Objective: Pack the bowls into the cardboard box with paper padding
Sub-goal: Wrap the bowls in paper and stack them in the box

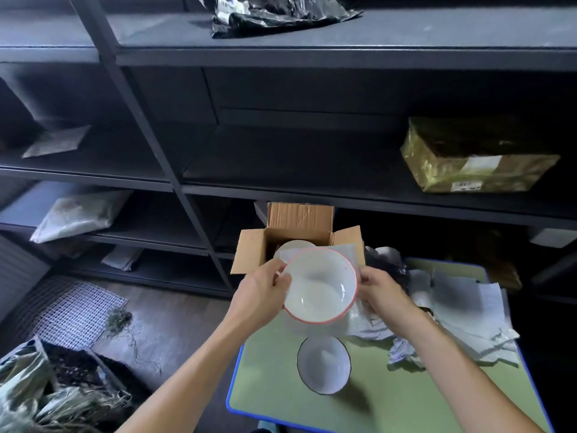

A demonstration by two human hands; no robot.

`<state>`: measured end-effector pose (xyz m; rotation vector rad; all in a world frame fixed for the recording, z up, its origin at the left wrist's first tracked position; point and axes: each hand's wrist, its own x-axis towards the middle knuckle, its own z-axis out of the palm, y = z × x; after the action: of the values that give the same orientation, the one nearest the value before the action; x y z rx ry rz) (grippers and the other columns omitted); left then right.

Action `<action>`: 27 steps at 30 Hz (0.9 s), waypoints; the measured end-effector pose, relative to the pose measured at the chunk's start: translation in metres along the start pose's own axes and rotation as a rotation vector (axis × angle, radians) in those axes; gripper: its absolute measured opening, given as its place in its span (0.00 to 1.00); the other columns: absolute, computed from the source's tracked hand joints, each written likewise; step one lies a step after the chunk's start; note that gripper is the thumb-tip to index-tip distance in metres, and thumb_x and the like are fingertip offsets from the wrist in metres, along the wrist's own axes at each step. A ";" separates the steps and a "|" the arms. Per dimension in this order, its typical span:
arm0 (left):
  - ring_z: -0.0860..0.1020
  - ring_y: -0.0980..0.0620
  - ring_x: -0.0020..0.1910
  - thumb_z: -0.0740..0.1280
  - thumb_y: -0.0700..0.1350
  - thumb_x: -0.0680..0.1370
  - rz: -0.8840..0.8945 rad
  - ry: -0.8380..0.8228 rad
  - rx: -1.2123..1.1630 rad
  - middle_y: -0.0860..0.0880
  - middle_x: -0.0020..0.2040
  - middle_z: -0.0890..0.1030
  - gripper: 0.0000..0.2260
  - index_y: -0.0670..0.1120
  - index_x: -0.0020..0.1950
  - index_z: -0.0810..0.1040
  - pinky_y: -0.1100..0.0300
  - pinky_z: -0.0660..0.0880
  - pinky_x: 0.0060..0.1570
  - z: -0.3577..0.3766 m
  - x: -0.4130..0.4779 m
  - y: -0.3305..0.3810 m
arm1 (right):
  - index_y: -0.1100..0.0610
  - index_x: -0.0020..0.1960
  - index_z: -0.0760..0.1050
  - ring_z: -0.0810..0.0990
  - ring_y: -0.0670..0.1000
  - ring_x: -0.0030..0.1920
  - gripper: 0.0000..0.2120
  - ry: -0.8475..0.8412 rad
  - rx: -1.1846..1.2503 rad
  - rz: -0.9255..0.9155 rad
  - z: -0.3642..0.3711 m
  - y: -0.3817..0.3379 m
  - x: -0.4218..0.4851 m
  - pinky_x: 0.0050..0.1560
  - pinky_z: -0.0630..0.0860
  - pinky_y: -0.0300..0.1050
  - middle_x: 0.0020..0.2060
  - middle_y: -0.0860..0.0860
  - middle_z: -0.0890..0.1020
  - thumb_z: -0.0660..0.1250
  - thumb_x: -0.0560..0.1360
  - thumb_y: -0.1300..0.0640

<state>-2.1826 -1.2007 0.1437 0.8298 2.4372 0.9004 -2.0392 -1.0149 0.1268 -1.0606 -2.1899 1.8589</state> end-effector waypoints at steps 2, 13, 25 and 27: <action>0.76 0.53 0.31 0.59 0.50 0.79 -0.018 -0.006 -0.024 0.54 0.34 0.79 0.04 0.56 0.48 0.73 0.57 0.71 0.33 0.005 0.003 -0.002 | 0.57 0.50 0.80 0.70 0.40 0.23 0.12 -0.067 0.138 0.053 0.002 -0.006 -0.004 0.24 0.64 0.32 0.26 0.42 0.76 0.60 0.78 0.69; 0.72 0.52 0.35 0.60 0.55 0.79 -0.141 0.061 -0.249 0.53 0.35 0.75 0.08 0.55 0.42 0.74 0.55 0.71 0.37 0.016 0.010 -0.005 | 0.62 0.44 0.73 0.69 0.45 0.20 0.16 -0.120 0.325 0.141 0.012 -0.009 0.002 0.19 0.62 0.34 0.21 0.47 0.72 0.51 0.72 0.76; 0.82 0.51 0.28 0.56 0.56 0.81 -0.198 0.042 -0.255 0.53 0.38 0.77 0.11 0.51 0.46 0.70 0.54 0.75 0.35 0.005 0.021 -0.012 | 0.54 0.49 0.81 0.74 0.50 0.34 0.25 -0.190 0.277 0.198 0.025 -0.014 0.012 0.43 0.72 0.50 0.34 0.51 0.78 0.57 0.79 0.34; 0.82 0.50 0.31 0.57 0.57 0.80 -0.213 0.037 -0.277 0.53 0.38 0.78 0.09 0.54 0.47 0.70 0.50 0.81 0.40 0.007 0.026 -0.014 | 0.54 0.51 0.82 0.76 0.50 0.38 0.16 -0.140 0.176 0.150 0.027 -0.018 0.013 0.45 0.74 0.48 0.39 0.51 0.82 0.60 0.82 0.45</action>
<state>-2.2031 -1.1893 0.1249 0.4499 2.3057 1.1427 -2.0700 -1.0309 0.1309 -1.1203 -2.0179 2.2058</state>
